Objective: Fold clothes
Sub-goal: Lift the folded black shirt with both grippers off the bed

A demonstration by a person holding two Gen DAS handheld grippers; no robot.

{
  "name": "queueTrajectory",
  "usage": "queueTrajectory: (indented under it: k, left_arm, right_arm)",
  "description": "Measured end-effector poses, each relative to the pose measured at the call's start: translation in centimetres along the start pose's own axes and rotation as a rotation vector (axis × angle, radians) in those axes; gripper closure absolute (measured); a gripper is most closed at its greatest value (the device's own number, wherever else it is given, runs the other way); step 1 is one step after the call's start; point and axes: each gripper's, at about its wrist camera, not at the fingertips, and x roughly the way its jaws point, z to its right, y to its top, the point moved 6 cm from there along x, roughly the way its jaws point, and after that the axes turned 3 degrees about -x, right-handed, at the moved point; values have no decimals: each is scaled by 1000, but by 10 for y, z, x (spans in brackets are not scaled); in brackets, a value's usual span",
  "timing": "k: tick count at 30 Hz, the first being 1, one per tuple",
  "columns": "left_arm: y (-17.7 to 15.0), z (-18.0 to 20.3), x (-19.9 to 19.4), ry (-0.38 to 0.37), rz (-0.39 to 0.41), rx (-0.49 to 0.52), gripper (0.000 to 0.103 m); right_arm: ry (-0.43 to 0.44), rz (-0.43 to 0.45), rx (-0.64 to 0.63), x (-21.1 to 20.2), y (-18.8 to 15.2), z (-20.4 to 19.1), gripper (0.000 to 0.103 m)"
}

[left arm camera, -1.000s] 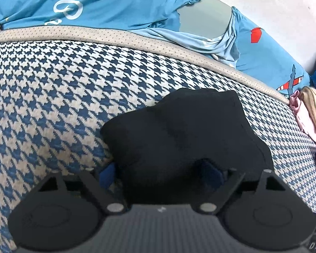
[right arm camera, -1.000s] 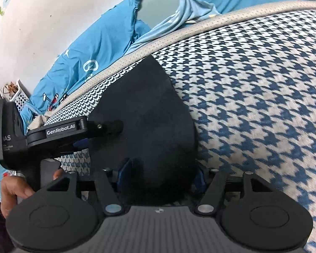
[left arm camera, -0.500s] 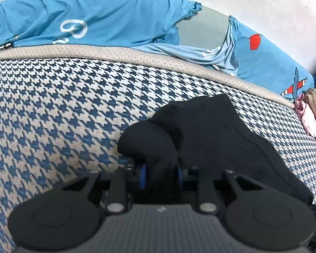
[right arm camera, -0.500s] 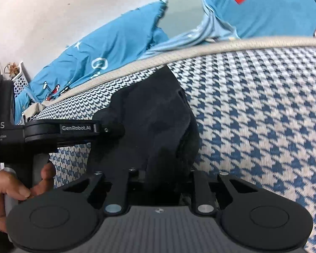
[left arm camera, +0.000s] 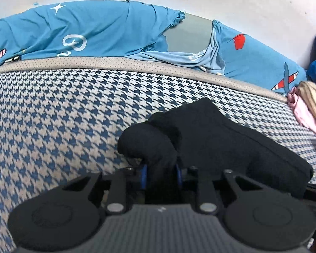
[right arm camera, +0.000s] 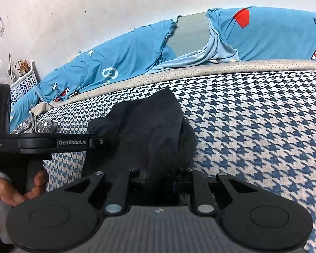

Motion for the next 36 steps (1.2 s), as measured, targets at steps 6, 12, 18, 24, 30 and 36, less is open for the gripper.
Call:
queueTrajectory:
  k: [6,12,18,24,30,36]
  left_arm:
    - [-24,9,-9,-24,-59,-12,81]
    - [-34,4,-5,-54,-69,-13,74]
    - [-30,-15,-2,-82,-92,-100,56]
    - [-27,-25,1,-69,-87,-132,39]
    - [-23,-23,9,-78,-88,-148,30]
    - [-23,-16,17,-67,-76,-111,29]
  right_arm:
    - [0,-47,14,-19,-16,10,84]
    - [-5,-109,82,-14,-33,27,80]
    - [18,-100,185,-18,-35,44,62]
    - [17,-106,214,-17,-39,51,50]
    - [26,-108,219,-11,-38,48,45]
    - [17,-102,204,0,-35,41,42]
